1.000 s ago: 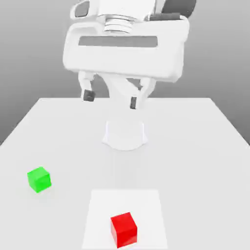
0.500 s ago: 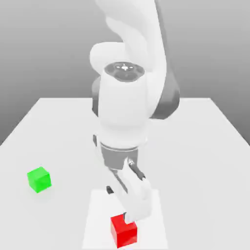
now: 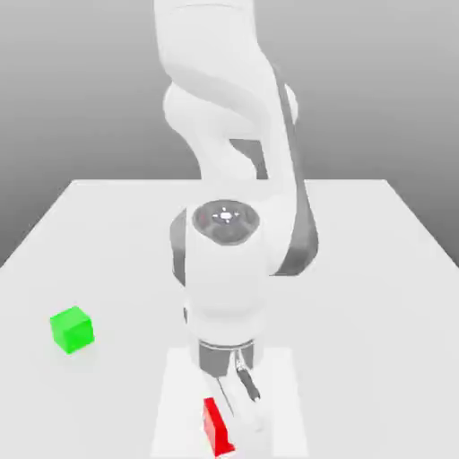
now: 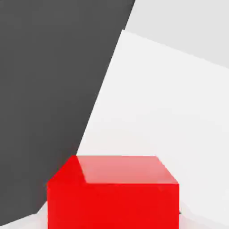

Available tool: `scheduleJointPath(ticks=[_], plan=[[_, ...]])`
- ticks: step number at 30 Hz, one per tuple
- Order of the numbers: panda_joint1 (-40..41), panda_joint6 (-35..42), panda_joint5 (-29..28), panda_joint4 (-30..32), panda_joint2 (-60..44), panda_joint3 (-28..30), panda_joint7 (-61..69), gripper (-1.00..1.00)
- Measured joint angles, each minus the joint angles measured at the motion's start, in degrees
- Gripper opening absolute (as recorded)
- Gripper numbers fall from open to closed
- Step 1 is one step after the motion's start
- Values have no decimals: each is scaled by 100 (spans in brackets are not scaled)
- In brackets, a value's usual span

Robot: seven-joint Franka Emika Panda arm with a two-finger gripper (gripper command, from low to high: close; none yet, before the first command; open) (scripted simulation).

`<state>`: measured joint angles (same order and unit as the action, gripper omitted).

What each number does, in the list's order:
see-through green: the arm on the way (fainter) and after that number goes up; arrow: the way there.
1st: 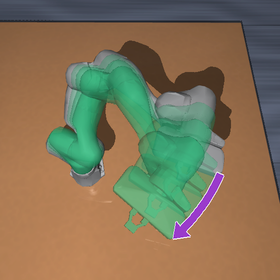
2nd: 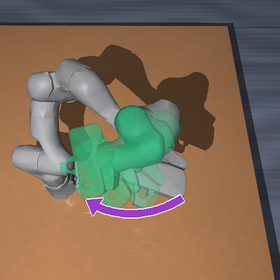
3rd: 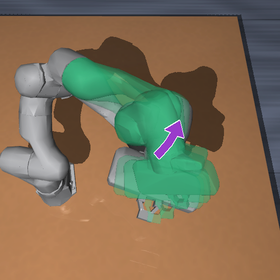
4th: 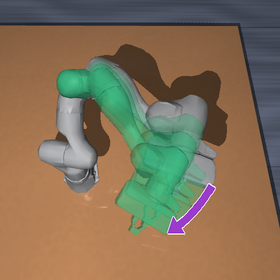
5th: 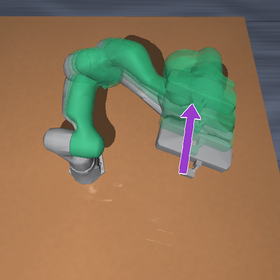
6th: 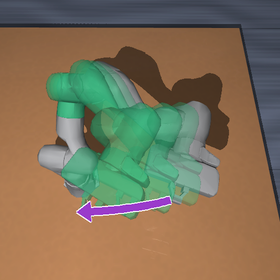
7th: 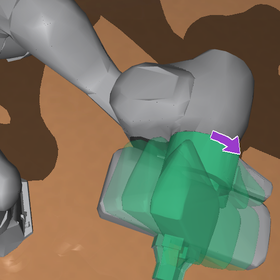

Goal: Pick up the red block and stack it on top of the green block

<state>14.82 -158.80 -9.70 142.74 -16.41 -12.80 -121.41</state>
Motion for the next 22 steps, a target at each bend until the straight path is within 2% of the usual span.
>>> scheduleJointPath(ticks=[2, 6, 10, 13, 19, 20, 22], plan=[[63, 312, 241, 74, 385, -98, 180, -100], [707, 495, 461, 562, 1004, 444, 369, -100], [2155, 577, 654, 1205, 1743, 1133, 554, -100], [2653, 542, 831, 1638, 2206, 1503, 713, -100], [2754, -487, 1010, 1703, 1261, 1560, 845, -100], [2760, -622, 1047, 1699, 1122, 1541, 873, 100], [2760, -622, 1047, 1699, 1122, 1541, 873, 100]])
